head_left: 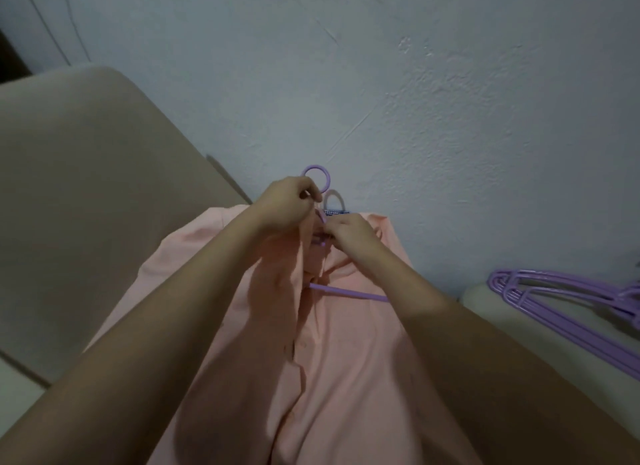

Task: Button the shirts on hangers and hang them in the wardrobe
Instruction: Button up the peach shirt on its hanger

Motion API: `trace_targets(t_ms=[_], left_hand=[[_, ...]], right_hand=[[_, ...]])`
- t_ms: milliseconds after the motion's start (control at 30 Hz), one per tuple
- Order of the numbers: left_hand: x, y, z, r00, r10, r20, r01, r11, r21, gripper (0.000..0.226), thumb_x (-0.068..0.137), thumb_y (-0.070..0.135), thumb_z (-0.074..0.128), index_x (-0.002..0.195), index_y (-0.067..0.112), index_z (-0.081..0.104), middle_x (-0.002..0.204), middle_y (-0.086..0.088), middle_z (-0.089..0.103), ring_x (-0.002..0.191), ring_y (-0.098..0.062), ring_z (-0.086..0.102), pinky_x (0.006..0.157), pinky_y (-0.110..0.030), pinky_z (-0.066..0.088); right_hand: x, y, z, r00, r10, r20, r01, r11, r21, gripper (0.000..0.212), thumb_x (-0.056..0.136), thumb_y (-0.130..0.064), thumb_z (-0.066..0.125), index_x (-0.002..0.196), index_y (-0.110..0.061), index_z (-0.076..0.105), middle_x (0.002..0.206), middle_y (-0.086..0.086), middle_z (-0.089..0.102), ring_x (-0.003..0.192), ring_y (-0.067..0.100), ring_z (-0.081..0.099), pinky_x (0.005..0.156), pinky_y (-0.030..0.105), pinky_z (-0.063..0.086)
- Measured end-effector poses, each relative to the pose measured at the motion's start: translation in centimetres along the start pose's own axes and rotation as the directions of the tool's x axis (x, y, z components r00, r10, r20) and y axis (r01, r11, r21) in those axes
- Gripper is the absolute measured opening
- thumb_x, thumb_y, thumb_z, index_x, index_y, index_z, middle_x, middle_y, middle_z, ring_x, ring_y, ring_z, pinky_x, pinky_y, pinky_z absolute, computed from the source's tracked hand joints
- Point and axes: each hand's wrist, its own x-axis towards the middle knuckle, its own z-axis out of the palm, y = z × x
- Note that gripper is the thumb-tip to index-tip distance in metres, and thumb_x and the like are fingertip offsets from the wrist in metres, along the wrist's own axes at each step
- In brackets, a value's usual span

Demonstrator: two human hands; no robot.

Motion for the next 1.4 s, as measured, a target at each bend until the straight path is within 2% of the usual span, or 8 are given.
trace_targets(t_ms=[133,333,533,633,800,1033,1167,1400], left_hand=[[-0.3,-0.9,0.0,0.993,-0.07,-0.09,0.096,0.942,0.32,0.033,0.091,0.036,0.06,0.121,0.024,0.055,0.12,-0.005,0.052,0.122,-0.029,0.05,0.103,-0.048,0.037],[-1.1,-2.3,-0.9,0.998,-0.065,-0.019,0.066,0.871,0.487,0.022,0.099,0.033,0.052,0.118,0.03,0.063,0.126,-0.005,0.044,0.125,-0.03,0.041,0.101,-0.049,0.033],[-2.2,-2.5,-0.4,0.999,0.008,-0.054,0.02,0.862,0.506,0.022,0.101,0.032,0.047,0.117,0.028,0.062,0.122,-0.003,0.045,0.119,-0.028,0.045,0.094,-0.046,0.034],[-3.1,-2.5,0.2,0.985,0.1,-0.142,-0.002,0.824,0.566,0.024,0.1,0.033,0.047,0.116,0.028,0.064,0.119,-0.003,0.048,0.115,-0.027,0.049,0.09,-0.042,0.034],[-3.6,-2.0,0.6,0.947,0.253,-0.199,-0.07,0.766,0.639,0.022,0.096,0.032,0.052,0.111,0.029,0.068,0.118,0.001,0.05,0.11,-0.023,0.052,0.082,-0.037,0.029],[-4.5,-2.5,0.3,0.959,0.221,-0.175,-0.08,0.807,0.585,0.025,0.1,0.028,0.046,0.121,0.025,0.058,0.121,-0.004,0.046,0.107,-0.029,0.051,0.068,-0.036,0.033],[-5.1,-1.7,-0.2,0.953,0.242,-0.185,-0.091,0.806,0.585,0.027,0.097,0.021,0.049,0.123,0.023,0.056,0.12,-0.005,0.048,0.103,-0.031,0.057,0.061,-0.038,0.037],[-6.0,0.1,-2.5,0.856,0.362,-0.369,-0.112,0.827,0.551,0.024,0.097,0.015,0.051,0.118,0.016,0.06,0.118,-0.006,0.055,0.092,-0.034,0.061,0.056,-0.041,0.042]], right_hand=[[-0.9,-1.7,0.2,0.999,-0.023,-0.032,0.025,0.998,0.064,0.021,0.08,-0.019,0.055,0.06,-0.018,0.061,0.055,-0.007,0.058,0.045,0.001,0.047,0.049,0.021,0.033],[0.5,-1.4,0.5,0.984,0.169,-0.059,-0.155,0.97,0.188,0.026,0.085,-0.016,0.05,0.08,0.003,0.066,0.061,0.03,0.06,0.042,0.029,0.047,0.042,0.028,0.036],[2.1,-1.1,1.5,0.963,0.24,-0.12,-0.254,0.96,-0.121,0.047,0.087,-0.051,0.063,0.087,-0.005,0.066,0.067,0.014,0.068,0.043,0.025,0.063,0.042,0.022,0.048],[3.4,-1.2,1.2,0.979,0.179,-0.094,-0.202,0.908,-0.367,0.045,0.09,-0.052,0.061,0.117,-0.018,0.058,0.095,0.005,0.069,0.067,0.016,0.065,0.049,0.018,0.046],[4.8,-2.1,1.5,0.973,0.232,0.014,-0.163,0.723,-0.672,0.043,0.098,-0.045,0.053,0.124,-0.013,0.063,0.125,0.008,0.065,0.115,0.029,0.062,0.09,0.031,0.049],[3.4,-2.3,-1.5,0.998,0.057,-0.03,-0.062,0.744,-0.665,0.015,0.088,-0.027,0.064,0.093,-0.012,0.063,0.099,0.016,0.068,0.084,0.03,0.061,0.063,0.028,0.044],[1.0,-1.9,-5.9,0.994,-0.108,0.019,0.083,0.628,-0.774,0.024,0.077,-0.005,0.054,0.09,-0.021,0.066,0.099,0.011,0.07,0.096,0.032,0.063,0.075,0.033,0.048],[-3.6,-1.2,-10.6,0.969,-0.244,-0.042,0.101,0.544,-0.833,0.026,0.079,-0.026,0.058,0.104,-0.031,0.053,0.1,0.001,0.052,0.092,0.027,0.058,0.076,0.038,0.048]])
